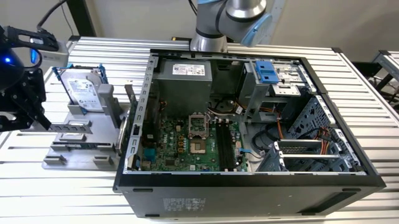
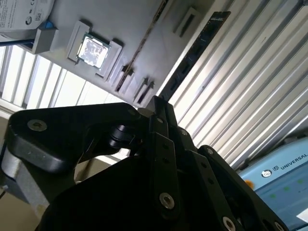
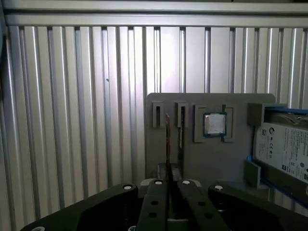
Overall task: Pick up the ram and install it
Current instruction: 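Pick up the ram and move it above insertion slot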
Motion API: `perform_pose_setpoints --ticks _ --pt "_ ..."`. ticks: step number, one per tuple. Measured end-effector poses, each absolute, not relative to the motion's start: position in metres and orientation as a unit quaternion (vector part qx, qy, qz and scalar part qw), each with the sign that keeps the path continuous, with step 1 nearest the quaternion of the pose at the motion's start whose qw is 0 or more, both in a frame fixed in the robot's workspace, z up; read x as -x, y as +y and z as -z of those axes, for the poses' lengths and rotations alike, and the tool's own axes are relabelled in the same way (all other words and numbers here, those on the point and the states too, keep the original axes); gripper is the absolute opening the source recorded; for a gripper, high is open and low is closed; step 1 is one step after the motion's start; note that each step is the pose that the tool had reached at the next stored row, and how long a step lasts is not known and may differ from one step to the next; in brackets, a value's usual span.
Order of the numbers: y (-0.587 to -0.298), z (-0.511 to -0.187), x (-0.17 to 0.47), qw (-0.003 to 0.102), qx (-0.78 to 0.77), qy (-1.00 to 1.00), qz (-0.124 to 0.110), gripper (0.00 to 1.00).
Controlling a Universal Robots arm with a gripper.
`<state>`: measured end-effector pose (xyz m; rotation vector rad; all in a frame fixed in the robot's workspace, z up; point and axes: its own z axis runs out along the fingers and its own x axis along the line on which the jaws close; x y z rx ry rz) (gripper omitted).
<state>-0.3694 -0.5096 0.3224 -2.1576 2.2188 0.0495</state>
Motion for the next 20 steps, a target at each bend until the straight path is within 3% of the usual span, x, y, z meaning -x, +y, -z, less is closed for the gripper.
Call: perform_pose_setpoints --ticks 8,20 --pt "-0.51 -0.328 0.369 0.023 0.697 0.717 -0.016 0.0" --pt "-0.507 -0.36 0.369 0.026 0.698 0.716 -0.013 0.0"
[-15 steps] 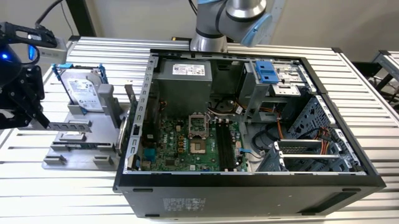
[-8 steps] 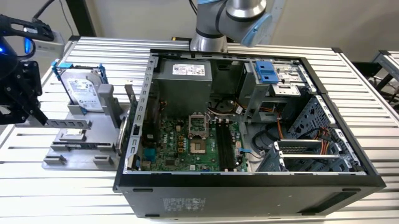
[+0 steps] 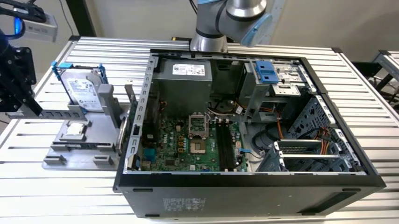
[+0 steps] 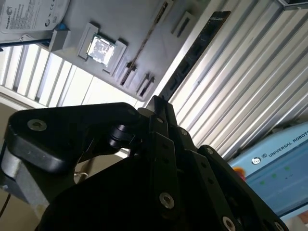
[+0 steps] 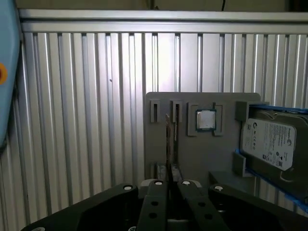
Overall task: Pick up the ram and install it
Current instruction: 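Pick up the ram and move it above insertion slot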
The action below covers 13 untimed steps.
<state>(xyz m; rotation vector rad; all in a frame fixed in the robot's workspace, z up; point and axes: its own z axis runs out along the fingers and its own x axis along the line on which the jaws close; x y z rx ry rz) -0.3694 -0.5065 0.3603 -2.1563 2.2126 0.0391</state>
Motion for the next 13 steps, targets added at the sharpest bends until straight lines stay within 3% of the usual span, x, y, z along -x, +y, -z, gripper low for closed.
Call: perform_pose_setpoints --ticks 13 --pt "-0.498 -0.377 0.369 0.027 0.698 0.716 -0.012 0.0"
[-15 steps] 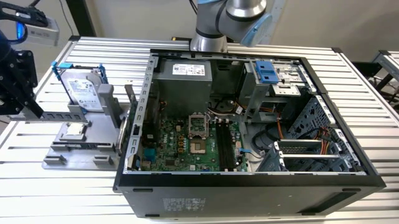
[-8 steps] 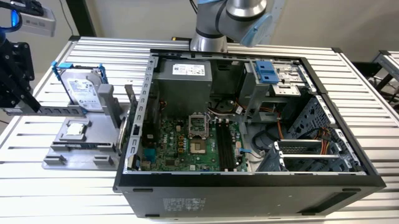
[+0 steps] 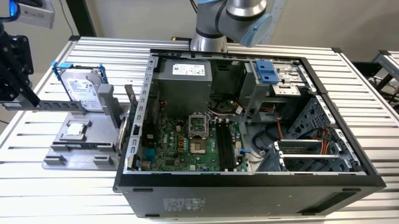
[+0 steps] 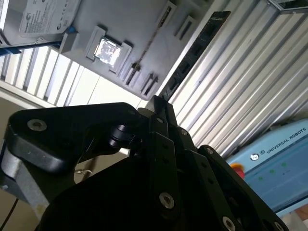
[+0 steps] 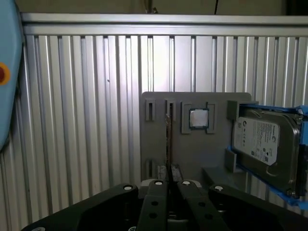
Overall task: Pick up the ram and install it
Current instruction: 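Pick up the ram and move it above insertion slot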
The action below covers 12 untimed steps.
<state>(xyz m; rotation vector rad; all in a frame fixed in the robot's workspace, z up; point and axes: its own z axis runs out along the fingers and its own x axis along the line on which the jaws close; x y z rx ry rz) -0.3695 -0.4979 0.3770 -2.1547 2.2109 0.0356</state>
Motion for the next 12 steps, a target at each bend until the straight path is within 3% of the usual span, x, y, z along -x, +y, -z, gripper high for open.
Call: perform_pose_setpoints --ticks 12 --pt "-0.482 -0.391 0.369 0.03 0.698 0.716 -0.008 0.0"
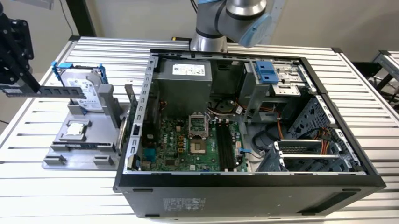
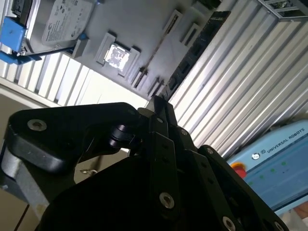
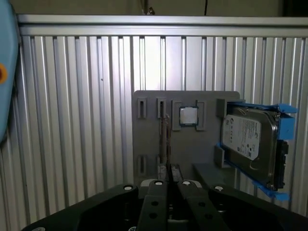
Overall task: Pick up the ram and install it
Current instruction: 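Pick up the ram and move it above insertion slot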
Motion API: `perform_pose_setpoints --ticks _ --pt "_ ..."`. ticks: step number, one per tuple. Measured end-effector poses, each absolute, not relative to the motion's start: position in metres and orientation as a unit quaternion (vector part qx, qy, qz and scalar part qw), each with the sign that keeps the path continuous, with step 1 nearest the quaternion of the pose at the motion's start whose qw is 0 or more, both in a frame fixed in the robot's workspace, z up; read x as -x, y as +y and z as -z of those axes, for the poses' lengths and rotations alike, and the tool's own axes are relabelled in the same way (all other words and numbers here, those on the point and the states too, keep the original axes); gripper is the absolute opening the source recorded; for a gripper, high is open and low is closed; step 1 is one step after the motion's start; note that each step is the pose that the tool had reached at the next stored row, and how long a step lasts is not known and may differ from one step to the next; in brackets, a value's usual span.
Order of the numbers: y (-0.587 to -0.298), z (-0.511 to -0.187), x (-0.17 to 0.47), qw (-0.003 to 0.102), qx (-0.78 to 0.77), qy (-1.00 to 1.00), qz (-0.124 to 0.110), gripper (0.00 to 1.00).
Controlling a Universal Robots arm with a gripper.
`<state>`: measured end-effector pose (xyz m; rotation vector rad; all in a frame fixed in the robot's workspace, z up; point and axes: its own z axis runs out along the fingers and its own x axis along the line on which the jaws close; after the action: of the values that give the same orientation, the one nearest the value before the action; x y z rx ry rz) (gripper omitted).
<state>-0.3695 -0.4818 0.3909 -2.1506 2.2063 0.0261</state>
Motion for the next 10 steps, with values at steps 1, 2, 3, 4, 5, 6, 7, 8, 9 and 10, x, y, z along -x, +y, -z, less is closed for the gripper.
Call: perform_pose_setpoints --ticks 1,2,3,4,5,6,7,8,9,10 --pt "-0.4807 -0.3915 0.3695 0.03 0.698 0.716 -0.008 0.0" --pt "-0.4798 -0.3918 0.3695 0.03 0.698 0.716 -0.008 0.0" --pt "-0.4796 -0.3918 0.3694 0.03 0.698 0.716 -0.008 0.0" --pt "-0.4796 -0.3918 0.3694 0.03 0.698 0.716 -0.008 0.0" --pt "-0.4796 -0.3918 0.3694 0.03 0.698 0.716 -0.008 0.0" --pt "-0.4794 -0.3918 0.3693 0.03 0.698 0.716 -0.008 0.0" --pt "-0.4794 -0.3919 0.3684 0.03 0.698 0.716 -0.008 0.0" --pt "-0.4793 -0.3919 0.3668 0.03 0.698 0.716 -0.008 0.0" --pt "-0.4794 -0.3918 0.3645 0.03 0.698 0.716 -0.008 0.0" --pt "-0.4794 -0.3919 0.3618 0.03 0.698 0.716 -0.008 0.0"
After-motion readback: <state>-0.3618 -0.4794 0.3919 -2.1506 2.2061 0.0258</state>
